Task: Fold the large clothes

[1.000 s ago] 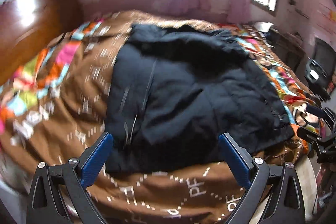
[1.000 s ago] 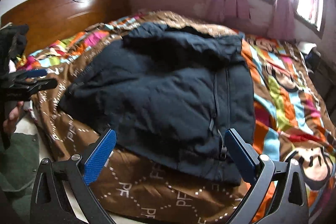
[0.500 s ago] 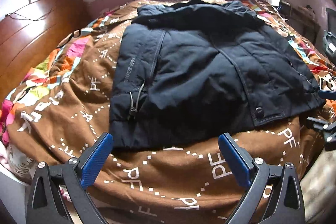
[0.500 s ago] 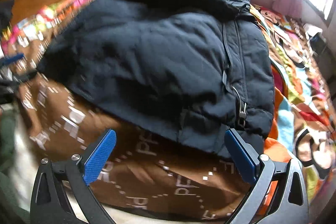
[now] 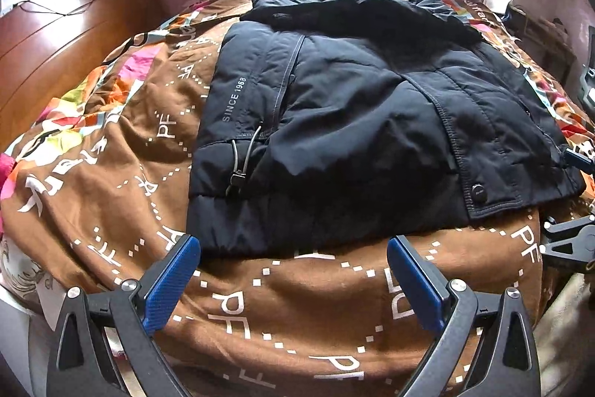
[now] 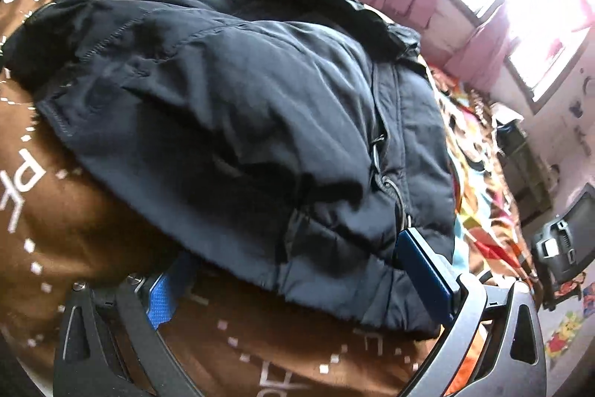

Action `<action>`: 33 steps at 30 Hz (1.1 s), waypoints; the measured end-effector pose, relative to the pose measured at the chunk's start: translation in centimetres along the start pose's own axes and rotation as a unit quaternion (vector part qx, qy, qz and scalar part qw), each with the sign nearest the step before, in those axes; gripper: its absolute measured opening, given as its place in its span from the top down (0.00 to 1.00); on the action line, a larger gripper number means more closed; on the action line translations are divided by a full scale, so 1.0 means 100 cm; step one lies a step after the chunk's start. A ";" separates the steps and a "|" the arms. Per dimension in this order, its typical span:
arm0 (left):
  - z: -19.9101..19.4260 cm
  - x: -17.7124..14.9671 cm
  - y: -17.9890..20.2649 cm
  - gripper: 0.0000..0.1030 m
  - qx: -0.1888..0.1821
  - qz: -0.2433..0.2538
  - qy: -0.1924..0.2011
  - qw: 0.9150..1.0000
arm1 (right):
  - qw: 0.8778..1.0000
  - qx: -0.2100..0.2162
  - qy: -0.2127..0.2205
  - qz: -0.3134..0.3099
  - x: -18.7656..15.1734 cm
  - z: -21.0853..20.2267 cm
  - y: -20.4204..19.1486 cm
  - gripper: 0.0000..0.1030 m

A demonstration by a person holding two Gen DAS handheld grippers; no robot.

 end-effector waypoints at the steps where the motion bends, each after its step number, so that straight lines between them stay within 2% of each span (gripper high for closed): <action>1: 0.001 0.000 0.000 0.02 -0.001 0.000 0.000 1.000 | 1.000 -0.002 0.003 0.001 0.001 0.001 0.000 0.01; 5: -0.003 0.002 0.003 0.02 0.000 0.003 0.007 1.000 | 1.000 0.007 0.005 -0.004 0.011 0.009 0.003 0.02; 10: -0.020 0.011 0.014 0.02 -0.021 0.022 0.053 0.998 | 0.999 0.035 0.005 0.005 0.037 0.008 0.019 0.02; 13: -0.028 0.015 0.023 0.02 -0.031 0.035 0.073 0.996 | 0.998 0.052 0.020 0.006 0.060 -0.001 0.027 0.02; 17: -0.030 0.015 0.028 0.02 -0.031 0.049 0.073 0.996 | 0.994 0.104 0.016 0.026 0.090 -0.013 0.028 0.05; 19: -0.027 0.014 0.028 0.02 -0.030 0.048 0.067 0.996 | 0.990 0.125 0.012 0.060 0.103 -0.018 0.033 0.05; 21: -0.027 0.013 0.025 0.02 -0.025 0.043 0.063 0.997 | 0.981 0.160 0.004 0.108 0.118 -0.019 0.040 0.05; 23: -0.027 0.012 0.021 0.02 -0.018 0.039 0.063 0.997 | 0.968 0.195 -0.004 0.161 0.133 -0.016 0.046 0.05; 26: -0.031 0.015 0.016 0.02 0.000 0.040 0.071 0.997 | 0.953 0.221 -0.005 0.208 0.151 -0.008 0.053 0.05; 29: -0.037 0.022 0.014 0.02 0.013 0.051 0.080 0.995 | 0.947 0.232 -0.001 0.221 0.161 0.001 0.051 0.05; 33: -0.037 0.033 0.011 0.02 0.036 0.066 0.087 0.993 | 0.947 0.238 0.015 0.217 0.178 0.006 0.044 0.05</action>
Point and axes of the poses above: each gripper's, at about its wrist camera, not at the fingertips, and z roughly the way its jaws point, y to its right, x to its top, the point moved 9 cm from there along z, roughly the way its jaws point, and after that the axes turned 13 degrees about z, right-handed, at the moved point
